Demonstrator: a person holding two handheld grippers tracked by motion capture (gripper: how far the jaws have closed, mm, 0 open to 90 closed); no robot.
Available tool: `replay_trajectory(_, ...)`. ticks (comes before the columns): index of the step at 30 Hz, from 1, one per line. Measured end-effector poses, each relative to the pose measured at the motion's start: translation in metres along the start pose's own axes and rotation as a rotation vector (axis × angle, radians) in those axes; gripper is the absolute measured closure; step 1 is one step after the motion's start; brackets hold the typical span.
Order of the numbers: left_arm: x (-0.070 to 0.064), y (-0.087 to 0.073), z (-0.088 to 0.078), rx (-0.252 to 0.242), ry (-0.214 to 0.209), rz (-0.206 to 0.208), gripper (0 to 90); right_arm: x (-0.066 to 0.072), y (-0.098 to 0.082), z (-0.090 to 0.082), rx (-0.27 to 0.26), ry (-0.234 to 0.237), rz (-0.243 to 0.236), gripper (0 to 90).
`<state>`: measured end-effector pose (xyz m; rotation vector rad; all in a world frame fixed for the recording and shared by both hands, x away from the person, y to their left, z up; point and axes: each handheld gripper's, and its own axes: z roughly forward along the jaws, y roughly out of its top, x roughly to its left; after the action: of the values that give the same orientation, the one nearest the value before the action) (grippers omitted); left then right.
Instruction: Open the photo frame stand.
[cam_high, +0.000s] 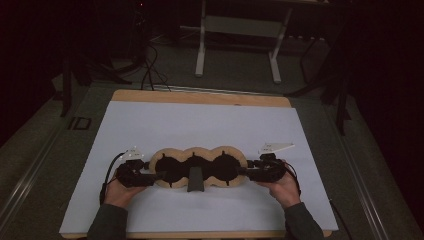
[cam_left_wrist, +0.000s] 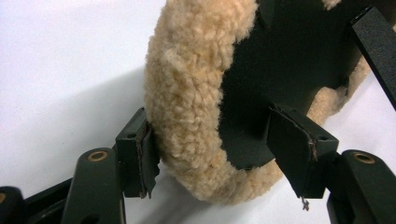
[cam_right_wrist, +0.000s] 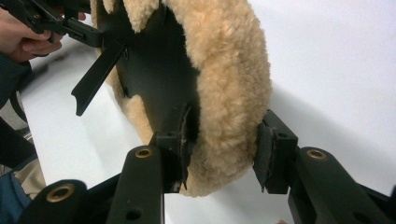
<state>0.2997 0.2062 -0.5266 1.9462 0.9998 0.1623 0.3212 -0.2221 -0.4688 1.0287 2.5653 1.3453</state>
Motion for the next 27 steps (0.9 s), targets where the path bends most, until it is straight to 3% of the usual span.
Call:
replay_trajectory(10,0.003,-0.001,-0.001,0.008,-0.038,-0.033,41.6,-0.001,-0.006,0.000,-0.033,0.003,-0.033,59.6)
replay_trajectory(15,0.001,-0.001,-0.003,0.007,-0.032,-0.004,44.2,-0.001,-0.009,0.000,-0.030,-0.001,-0.052,59.5)
replay_trajectory(27,-0.005,0.000,-0.007,0.006,-0.004,0.058,50.1,-0.005,-0.013,0.006,0.000,-0.031,-0.044,56.2)
